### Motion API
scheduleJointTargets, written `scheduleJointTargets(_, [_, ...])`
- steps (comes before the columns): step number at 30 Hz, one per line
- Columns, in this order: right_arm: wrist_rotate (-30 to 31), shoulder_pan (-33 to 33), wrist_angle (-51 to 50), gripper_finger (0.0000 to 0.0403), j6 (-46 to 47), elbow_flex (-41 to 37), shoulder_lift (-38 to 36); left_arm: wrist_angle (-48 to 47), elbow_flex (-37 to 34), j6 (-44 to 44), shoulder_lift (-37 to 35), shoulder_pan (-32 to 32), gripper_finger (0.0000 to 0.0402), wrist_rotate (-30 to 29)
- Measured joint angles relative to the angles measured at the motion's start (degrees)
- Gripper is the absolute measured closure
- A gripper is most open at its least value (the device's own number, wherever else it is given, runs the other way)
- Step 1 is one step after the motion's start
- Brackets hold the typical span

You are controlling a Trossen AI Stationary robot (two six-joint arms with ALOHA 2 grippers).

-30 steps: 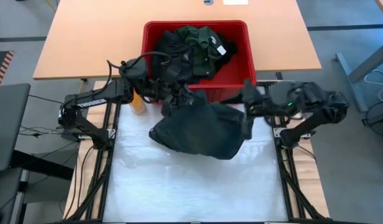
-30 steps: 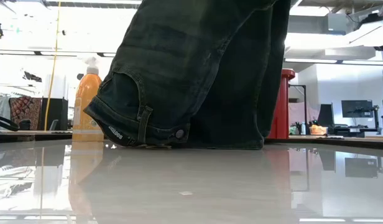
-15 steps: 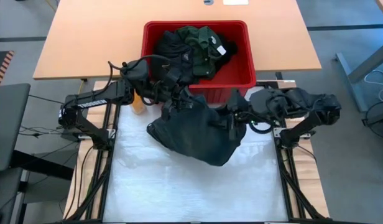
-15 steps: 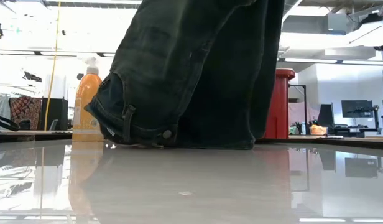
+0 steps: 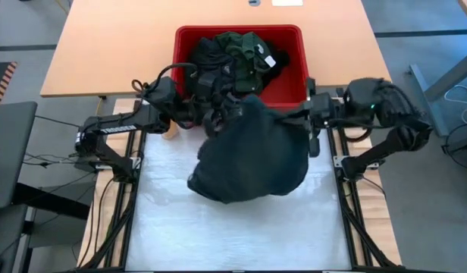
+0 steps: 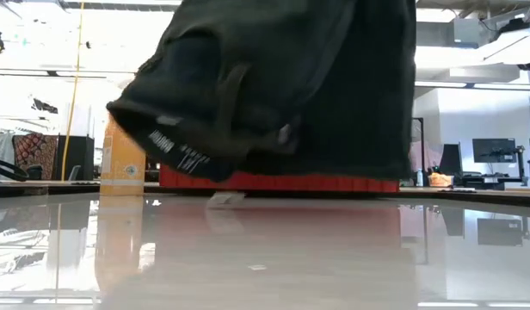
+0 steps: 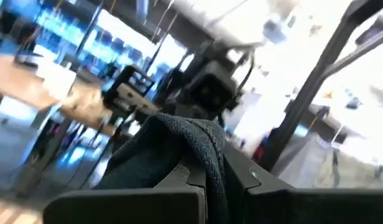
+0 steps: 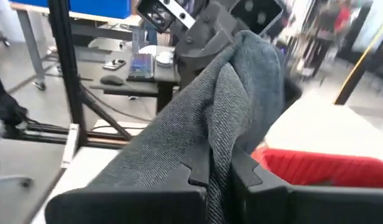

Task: Fold laundry
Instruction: Fold the blue pants

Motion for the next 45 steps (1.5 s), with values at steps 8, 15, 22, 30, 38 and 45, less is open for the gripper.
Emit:
scheduleJointTargets(8, [-7.22, -13.77, 6.19, 0.0367, -13.49, 0.05, 0.35, 13.33, 0.0, -12.28, 4.33, 10.7, 0.0401, 1.86])
scheduleJointTargets(15, [-21.64, -16.37, 2.29, 0.0368, -8.42, 0.06, 0.18, 19.81, 0.0, -14.71, 6.47, 11.48, 0.0401, 16.32])
scheduleJointTargets(22, [-26.43, 5.09, 1.31, 0.0368, 3.12, -10.35, 0.02, 4.36, -3.27, -1.85, 5.47, -4.2, 0.0401, 30.47])
scheduleJointTargets(30, [-12.17, 23.8, 38.37, 0.0368, 24.01, -41.67, 0.8, -4.11, -25.61, 3.63, 2.16, -20.58, 0.0401, 11.13])
scheduleJointTargets(38, [-7.26, 21.96, 47.79, 0.0368, 34.23, -47.14, 5.01, 17.69, -44.19, -15.94, 0.09, -28.62, 0.0401, -8.72])
scheduleJointTargets(45, [-8.29, 12.62, 24.46, 0.0368, 36.08, -46.97, 5.06, 17.65, -54.48, -26.81, 0.24, -27.51, 0.0401, -25.39])
